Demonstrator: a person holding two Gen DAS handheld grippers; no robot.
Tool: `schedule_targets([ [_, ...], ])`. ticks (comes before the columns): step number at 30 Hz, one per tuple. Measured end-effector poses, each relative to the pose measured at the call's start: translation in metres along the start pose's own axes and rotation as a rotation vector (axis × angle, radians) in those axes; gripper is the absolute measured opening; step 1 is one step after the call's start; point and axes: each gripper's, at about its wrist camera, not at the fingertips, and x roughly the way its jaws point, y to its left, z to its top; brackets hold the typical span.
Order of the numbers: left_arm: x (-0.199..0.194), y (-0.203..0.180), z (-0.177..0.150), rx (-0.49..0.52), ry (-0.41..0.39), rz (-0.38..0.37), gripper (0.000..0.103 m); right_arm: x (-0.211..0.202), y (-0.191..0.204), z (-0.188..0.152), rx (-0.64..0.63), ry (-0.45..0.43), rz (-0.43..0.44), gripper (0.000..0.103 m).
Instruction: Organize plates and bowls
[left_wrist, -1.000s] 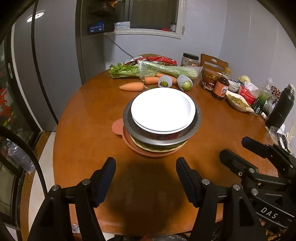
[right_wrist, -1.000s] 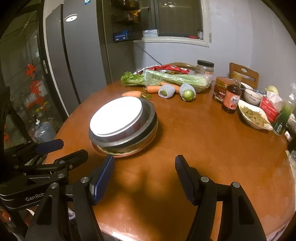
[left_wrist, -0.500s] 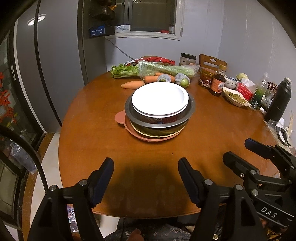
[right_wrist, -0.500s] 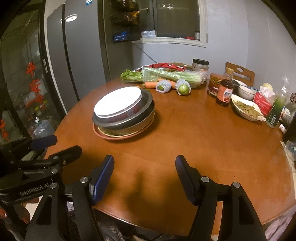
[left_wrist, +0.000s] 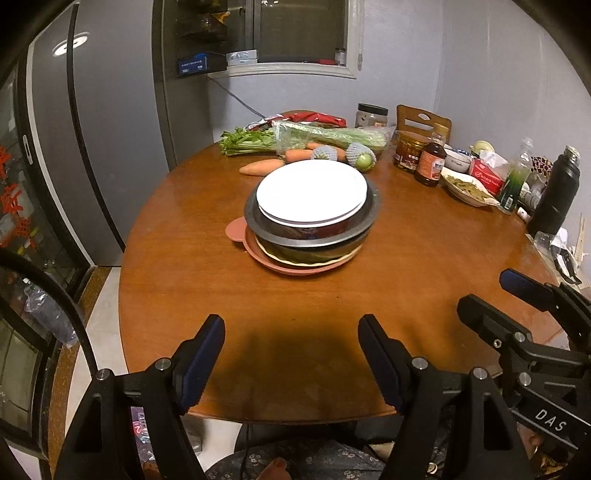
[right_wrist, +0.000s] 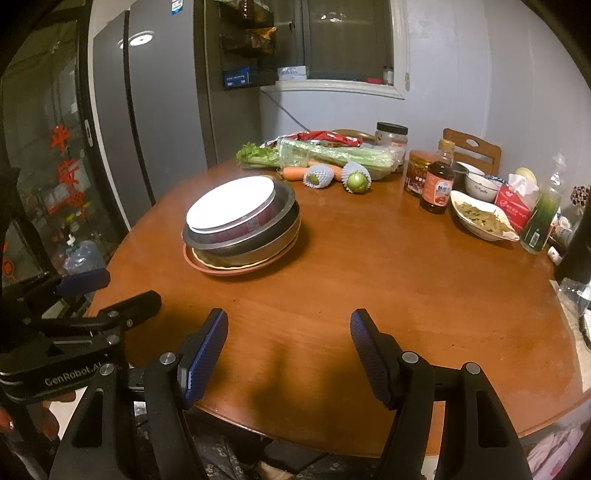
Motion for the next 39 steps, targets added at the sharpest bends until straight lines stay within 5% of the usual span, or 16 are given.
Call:
schedule_targets([
  [39,0.001,-0.0063,-0.0108,0.004,0.028,0.004,0.074,-0.0005,-0.0038,-0.0096,0.027,0.015,0.002,0.071],
])
